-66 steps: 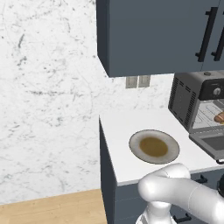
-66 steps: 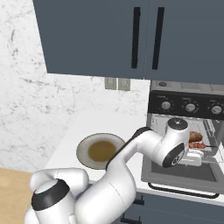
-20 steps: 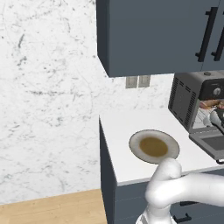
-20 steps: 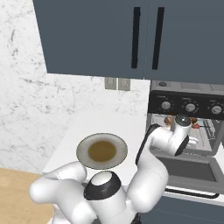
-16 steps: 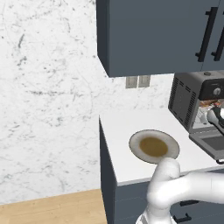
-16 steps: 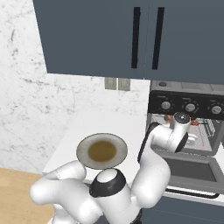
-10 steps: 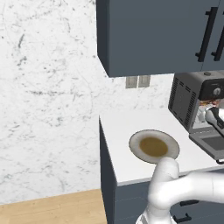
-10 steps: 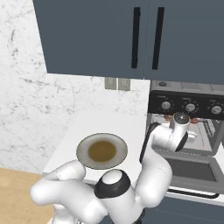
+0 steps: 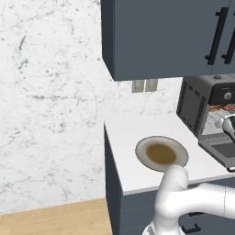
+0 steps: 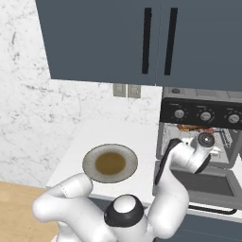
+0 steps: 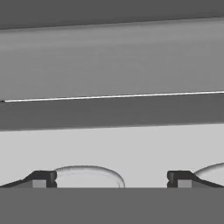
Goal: Pick up the kebab skewer and baguette bread, and place them inside the toaster oven. Close the toaster oven door and start by setting the timer.
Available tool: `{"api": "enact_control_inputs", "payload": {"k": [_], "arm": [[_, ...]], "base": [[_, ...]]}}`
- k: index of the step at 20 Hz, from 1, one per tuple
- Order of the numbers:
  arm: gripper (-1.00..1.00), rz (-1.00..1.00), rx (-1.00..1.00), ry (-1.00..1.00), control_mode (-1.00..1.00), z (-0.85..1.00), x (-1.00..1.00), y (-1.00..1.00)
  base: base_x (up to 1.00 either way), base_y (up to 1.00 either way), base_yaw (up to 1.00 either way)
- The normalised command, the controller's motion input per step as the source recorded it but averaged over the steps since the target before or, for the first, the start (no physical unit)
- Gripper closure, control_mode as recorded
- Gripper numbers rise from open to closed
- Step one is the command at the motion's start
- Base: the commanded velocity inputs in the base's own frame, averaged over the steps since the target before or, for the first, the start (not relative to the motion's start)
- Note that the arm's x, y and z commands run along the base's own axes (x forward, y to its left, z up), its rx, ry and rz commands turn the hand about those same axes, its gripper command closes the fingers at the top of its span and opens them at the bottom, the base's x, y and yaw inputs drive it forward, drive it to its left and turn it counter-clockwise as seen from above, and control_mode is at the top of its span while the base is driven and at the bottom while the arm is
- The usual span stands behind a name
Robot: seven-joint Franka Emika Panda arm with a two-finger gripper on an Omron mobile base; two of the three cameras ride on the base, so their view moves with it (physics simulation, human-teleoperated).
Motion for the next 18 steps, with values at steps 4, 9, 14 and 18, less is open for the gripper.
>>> {"api": "enact_control_inputs", "payload": {"k": [4,9,14,18], "arm": [[-1.0,0.0,0.0,0.01,-1.0,0.39,-0.28,-0.56],[-1.0,-0.03,0.01,0.01,-1.0,0.4,-0.78,-0.49],[-1.0,-0.25,0.16,-0.02,-1.0,0.08,-1.0,-0.18],[-1.0,-0.44,0.21,-0.07,-1.0,0.0,-1.0,0.0]], "base": [[0.0,0.0,0.0],[0.0,0.0,0.0],[0.0,0.0,0.0],[0.0,0.0,0.0]]}}
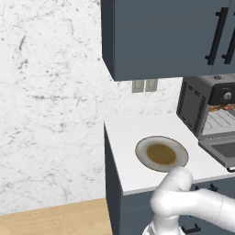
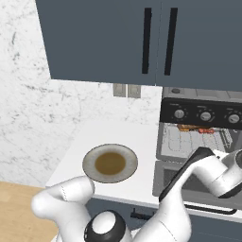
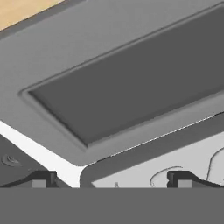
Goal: Pick up the kebab skewer and baguette bread, and place them inside the toaster oven. Close the toaster oven door and start by setting the timer.
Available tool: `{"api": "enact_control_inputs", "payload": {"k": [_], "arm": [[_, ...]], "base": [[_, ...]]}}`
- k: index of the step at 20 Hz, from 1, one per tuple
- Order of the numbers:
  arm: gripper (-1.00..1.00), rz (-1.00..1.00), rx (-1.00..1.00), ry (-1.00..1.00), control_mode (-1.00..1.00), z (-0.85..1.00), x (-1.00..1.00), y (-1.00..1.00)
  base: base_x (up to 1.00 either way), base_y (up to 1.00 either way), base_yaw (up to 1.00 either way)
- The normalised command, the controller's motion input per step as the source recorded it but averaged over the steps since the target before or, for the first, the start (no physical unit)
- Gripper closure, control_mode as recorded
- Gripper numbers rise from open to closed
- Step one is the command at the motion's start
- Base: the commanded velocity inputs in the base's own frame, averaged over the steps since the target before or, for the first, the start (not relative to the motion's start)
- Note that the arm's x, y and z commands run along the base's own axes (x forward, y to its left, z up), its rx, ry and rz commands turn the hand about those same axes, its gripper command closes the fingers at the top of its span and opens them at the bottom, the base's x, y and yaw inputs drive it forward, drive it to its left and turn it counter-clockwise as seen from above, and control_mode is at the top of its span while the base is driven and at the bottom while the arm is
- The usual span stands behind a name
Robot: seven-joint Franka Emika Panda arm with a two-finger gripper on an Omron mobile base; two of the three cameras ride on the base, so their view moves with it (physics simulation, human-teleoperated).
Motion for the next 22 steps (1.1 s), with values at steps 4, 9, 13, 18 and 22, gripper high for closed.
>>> {"api": "enact_control_inputs", "payload": {"k": [4,9,13,18,22], "arm": [[-1.0,-0.44,0.14,-0.02,-1.0,0.0,-0.99,0.02],[-1.0,-0.35,-0.02,0.04,-1.0,0.0,-0.7,0.38],[-1.0,-0.25,-0.19,0.26,-1.0,0.0,-0.4,0.66],[-1.0,-0.2,-0.23,0.34,-1.0,0.02,-0.2,0.78],[-1.0,-0.13,-0.18,0.33,-1.0,0.09,-0.19,0.73]], "base": [[0.0,0.0,0.0],[0.0,0.0,0.0],[0.0,0.0,0.0],[0.0,0.0,0.0],[0.0,0.0,0.0]]}}
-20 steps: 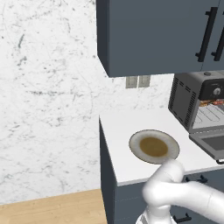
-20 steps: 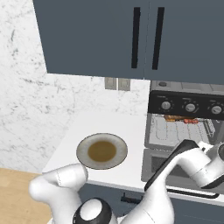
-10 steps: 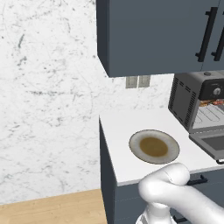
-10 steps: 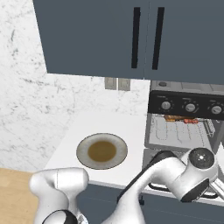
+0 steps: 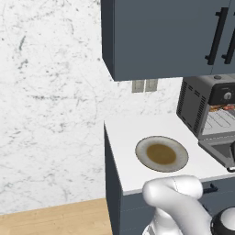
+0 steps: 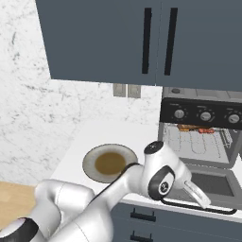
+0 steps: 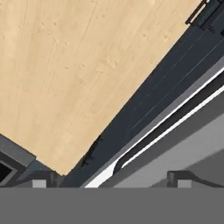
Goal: Pick up the kebab skewer and baguette bread, and place them inside the toaster oven. Close the toaster oven door and start by setting the timer.
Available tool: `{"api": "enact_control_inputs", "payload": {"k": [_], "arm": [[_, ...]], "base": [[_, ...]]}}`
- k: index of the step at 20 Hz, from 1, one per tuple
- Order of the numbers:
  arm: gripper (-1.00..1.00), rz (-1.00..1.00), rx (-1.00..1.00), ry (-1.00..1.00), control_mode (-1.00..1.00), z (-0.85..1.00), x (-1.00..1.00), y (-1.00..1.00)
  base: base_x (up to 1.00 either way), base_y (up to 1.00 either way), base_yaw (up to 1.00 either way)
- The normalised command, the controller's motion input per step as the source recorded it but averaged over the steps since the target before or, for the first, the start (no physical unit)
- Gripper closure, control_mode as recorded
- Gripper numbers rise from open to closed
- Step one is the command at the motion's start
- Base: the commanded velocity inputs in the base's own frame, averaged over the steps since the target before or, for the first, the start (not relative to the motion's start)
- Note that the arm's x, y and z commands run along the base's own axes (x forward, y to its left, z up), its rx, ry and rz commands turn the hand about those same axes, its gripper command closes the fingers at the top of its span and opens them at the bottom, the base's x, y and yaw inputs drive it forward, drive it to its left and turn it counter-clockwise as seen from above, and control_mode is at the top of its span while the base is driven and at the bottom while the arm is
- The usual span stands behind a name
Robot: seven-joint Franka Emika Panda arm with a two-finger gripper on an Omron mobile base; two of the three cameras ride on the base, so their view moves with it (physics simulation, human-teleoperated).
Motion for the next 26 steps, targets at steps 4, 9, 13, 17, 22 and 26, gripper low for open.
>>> {"api": "enact_control_inputs", "payload": {"k": [4,9,13,17,22,26], "arm": [[-1.0,-0.11,-0.03,0.31,-1.0,0.09,-0.26,0.49],[-1.0,-0.02,0.01,0.2,-1.0,0.05,-0.38,0.26],[-1.0,0.0,0.0,0.02,-1.0,0.0,-0.29,0.45],[-1.0,0.0,0.01,-0.02,-1.0,0.0,-0.31,0.53],[-1.0,0.0,0.04,-0.01,-1.0,0.0,-0.11,0.44],[-1.0,0.0,0.06,-0.01,-1.0,0.0,0.01,0.25]], "base": [[0.0,0.0,0.0],[0.0,0.0,0.0],[0.0,0.0,0.0],[0.0,0.0,0.0],[0.0,0.0,0.0],[0.0,0.0,0.0]]}}
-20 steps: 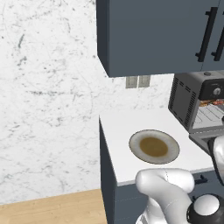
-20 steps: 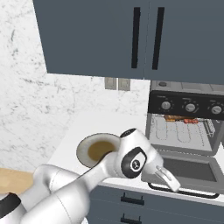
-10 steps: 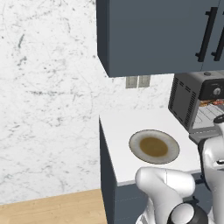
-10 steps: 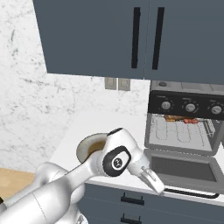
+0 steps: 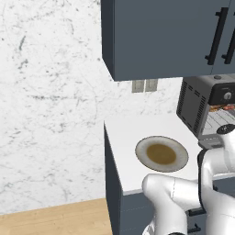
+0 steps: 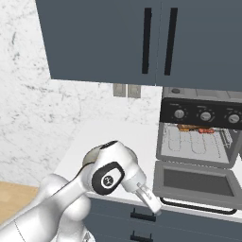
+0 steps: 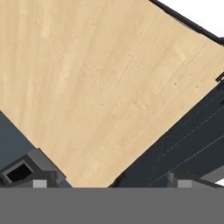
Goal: Pick up the kebab skewer and baguette bread, and place them inside the toaster oven. Close the toaster oven door and start by setting the timer.
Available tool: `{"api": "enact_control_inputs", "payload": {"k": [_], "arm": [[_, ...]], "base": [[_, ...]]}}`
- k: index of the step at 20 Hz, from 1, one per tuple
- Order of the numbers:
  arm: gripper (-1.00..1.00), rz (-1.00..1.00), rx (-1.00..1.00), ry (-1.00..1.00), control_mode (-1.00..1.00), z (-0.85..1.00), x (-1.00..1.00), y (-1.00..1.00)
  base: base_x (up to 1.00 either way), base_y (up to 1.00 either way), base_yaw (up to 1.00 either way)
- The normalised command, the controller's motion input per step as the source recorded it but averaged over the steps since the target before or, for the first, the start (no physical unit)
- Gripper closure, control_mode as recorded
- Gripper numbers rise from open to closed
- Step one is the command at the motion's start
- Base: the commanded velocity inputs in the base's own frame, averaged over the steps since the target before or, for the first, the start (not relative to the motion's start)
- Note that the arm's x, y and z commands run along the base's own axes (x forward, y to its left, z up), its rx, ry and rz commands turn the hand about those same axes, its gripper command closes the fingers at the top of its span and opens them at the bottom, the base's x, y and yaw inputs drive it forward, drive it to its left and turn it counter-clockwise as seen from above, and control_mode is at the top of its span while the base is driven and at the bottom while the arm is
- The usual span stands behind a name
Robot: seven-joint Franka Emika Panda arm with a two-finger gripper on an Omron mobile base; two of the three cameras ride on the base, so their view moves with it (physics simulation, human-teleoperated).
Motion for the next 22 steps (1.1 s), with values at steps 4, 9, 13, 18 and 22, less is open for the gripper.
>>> {"api": "enact_control_inputs", "payload": {"k": [4,9,13,18,22], "arm": [[-1.0,0.0,0.01,-0.05,-1.0,0.0,0.16,0.11],[-1.0,0.0,0.0,-0.01,-1.0,0.0,0.22,0.32],[-1.0,0.0,0.0,0.0,-1.0,0.0,0.27,0.25],[-1.0,0.0,0.0,0.02,-1.0,-0.09,0.25,0.05],[-1.0,0.0,-0.02,0.02,-1.0,-0.24,0.31,0.0]], "base": [[0.0,0.0,0.0],[0.0,0.0,0.0],[0.0,0.0,0.0],[0.0,0.0,0.0],[0.0,0.0,0.0]]}}
